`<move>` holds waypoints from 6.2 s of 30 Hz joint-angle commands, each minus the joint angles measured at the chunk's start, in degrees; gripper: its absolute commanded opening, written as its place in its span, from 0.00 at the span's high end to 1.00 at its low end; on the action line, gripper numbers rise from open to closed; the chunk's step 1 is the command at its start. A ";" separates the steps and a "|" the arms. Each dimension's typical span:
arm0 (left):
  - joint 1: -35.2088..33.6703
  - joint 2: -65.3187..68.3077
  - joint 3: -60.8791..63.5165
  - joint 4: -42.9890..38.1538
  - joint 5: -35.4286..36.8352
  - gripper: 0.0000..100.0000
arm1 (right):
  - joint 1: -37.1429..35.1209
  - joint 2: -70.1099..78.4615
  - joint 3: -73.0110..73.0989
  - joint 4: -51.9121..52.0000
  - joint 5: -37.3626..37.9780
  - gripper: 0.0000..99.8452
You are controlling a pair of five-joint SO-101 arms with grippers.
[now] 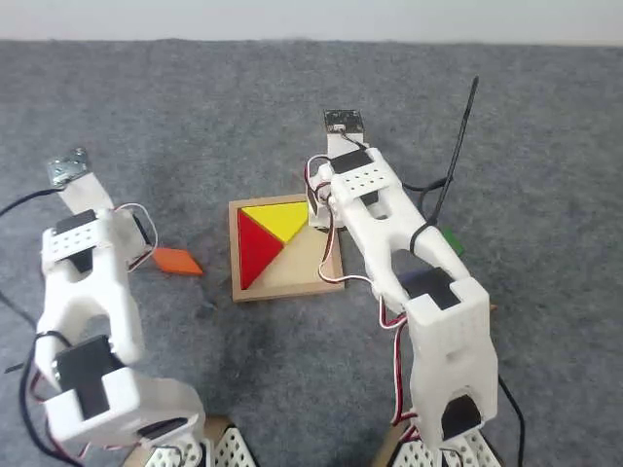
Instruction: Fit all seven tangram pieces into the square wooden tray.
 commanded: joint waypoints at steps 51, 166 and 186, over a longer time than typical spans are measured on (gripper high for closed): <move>6.77 -29.98 23.34 -11.78 -8.00 0.92 | 11.82 -31.34 37.80 -25.36 15.82 0.73; 10.11 -29.54 23.96 -11.25 -11.78 0.92 | 20.26 -52.44 48.79 14.99 105.14 0.76; 10.20 -29.54 23.96 -11.08 -11.87 0.92 | 21.76 -51.91 63.82 -4.97 108.84 0.69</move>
